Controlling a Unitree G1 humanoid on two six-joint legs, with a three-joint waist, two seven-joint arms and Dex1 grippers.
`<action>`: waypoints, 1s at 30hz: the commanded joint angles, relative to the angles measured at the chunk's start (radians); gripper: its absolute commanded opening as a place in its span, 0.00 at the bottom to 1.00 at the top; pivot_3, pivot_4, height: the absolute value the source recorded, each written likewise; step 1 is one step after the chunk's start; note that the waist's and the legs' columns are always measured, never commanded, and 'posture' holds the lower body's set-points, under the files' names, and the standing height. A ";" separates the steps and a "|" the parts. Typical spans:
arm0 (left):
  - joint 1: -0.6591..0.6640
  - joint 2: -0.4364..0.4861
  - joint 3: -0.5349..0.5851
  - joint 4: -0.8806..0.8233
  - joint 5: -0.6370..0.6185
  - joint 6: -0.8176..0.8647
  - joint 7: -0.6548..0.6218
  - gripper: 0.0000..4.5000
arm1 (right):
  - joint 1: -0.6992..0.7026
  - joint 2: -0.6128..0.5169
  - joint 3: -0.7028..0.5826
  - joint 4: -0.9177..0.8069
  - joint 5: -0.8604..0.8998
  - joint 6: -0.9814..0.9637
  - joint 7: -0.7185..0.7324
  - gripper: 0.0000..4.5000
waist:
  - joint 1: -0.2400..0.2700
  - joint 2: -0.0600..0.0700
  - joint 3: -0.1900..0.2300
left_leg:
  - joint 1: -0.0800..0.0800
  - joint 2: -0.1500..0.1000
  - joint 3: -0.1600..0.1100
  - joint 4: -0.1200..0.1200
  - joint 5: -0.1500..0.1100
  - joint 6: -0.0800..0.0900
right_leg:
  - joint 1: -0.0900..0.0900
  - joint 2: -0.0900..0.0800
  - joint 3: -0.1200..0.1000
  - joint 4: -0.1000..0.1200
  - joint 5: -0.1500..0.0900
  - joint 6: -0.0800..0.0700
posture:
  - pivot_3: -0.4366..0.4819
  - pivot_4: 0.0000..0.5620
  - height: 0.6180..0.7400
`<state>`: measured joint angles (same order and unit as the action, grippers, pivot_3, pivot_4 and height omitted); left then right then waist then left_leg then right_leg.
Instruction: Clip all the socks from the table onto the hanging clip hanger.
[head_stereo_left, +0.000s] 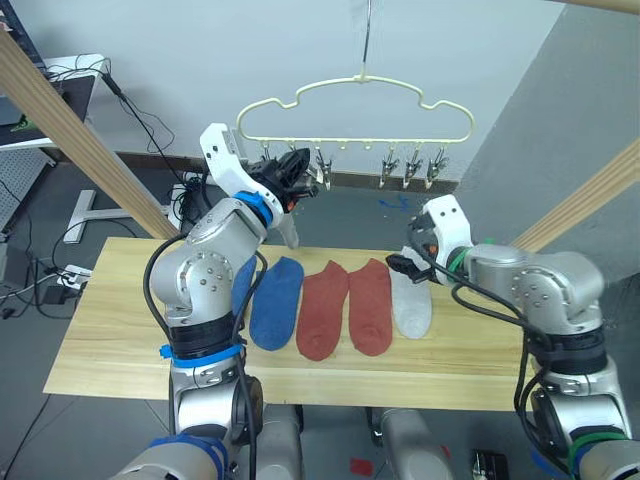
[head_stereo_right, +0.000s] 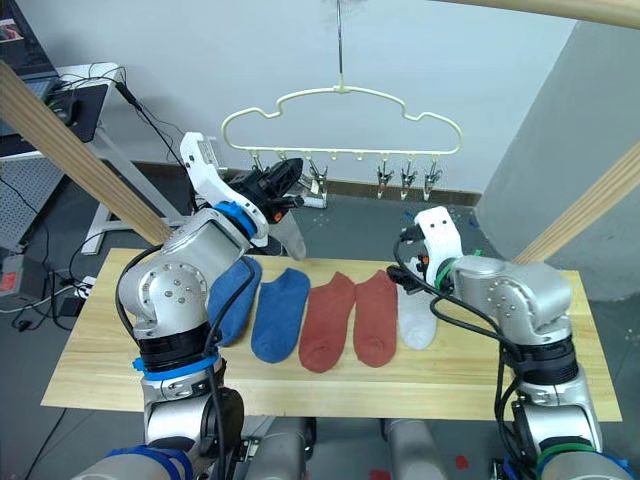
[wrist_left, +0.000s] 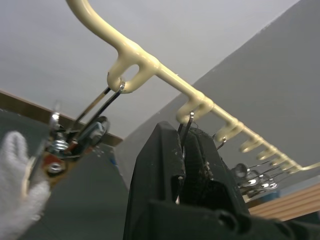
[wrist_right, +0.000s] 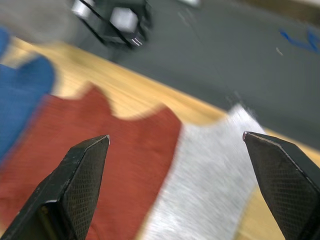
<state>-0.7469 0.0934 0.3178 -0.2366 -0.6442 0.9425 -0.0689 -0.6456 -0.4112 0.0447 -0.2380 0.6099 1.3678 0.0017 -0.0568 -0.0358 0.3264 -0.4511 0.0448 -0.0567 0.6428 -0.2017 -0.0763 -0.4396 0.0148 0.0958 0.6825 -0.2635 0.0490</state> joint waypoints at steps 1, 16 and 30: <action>-0.026 0.011 0.009 -0.041 -0.044 0.017 0.017 0.00 | 0.005 0.024 0.024 0.044 -0.089 -0.059 -0.014 1.00 | 0.000 0.000 0.000 | 0.000 0.000 0.000 0.000 0.000 0.000 | 0.000 0.000 0.000 0.000 0.000 0.000 | 0.42 0.57 1.00; -0.010 0.037 -0.021 -0.052 -0.057 0.021 0.039 0.00 | -0.054 0.167 0.040 0.402 -0.348 -0.304 -0.011 1.00 | 0.001 0.000 0.000 | 0.000 0.000 0.000 0.000 0.000 0.000 | 0.000 0.000 0.000 0.000 0.000 0.000 | 0.44 0.57 1.00; 0.002 0.046 -0.017 -0.068 -0.074 0.032 0.057 0.00 | -0.046 0.226 -0.021 0.493 -0.421 -0.306 -0.022 1.00 | 0.006 0.000 0.000 | 0.000 0.000 0.000 0.000 0.000 0.000 | 0.000 0.000 0.000 0.000 0.001 -0.001 | 0.46 0.57 1.00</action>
<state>-0.7442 0.1323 0.2944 -0.2603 -0.6930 0.9755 -0.0112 -0.6997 -0.1882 0.0377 0.2708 0.2036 1.0464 -0.0211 -0.0508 -0.0358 0.3264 -0.4510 0.0448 -0.0567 0.6426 -0.2017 -0.0764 -0.4395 0.0145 0.0956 0.6826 -0.2622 0.0485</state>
